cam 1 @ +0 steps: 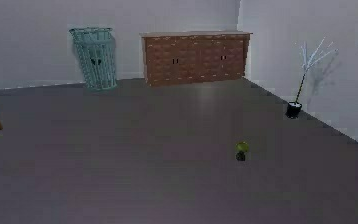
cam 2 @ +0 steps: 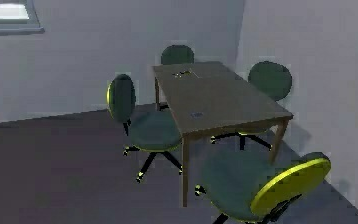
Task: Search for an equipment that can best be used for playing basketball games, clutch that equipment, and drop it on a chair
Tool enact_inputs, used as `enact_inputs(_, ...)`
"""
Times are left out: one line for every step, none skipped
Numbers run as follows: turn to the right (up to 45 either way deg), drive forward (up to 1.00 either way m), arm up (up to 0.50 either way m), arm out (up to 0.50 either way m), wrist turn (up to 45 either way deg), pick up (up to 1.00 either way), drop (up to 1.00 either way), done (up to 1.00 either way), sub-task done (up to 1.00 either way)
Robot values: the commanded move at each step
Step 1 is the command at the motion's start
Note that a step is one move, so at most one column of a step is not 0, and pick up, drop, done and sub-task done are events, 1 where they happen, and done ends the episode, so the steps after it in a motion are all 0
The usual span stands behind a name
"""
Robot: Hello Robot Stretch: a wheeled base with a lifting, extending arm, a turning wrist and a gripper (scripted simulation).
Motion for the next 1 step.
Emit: enact_inputs(0.0,0.65,0.00,0.00,0.0,0.00,0.00,0.00,0.00)
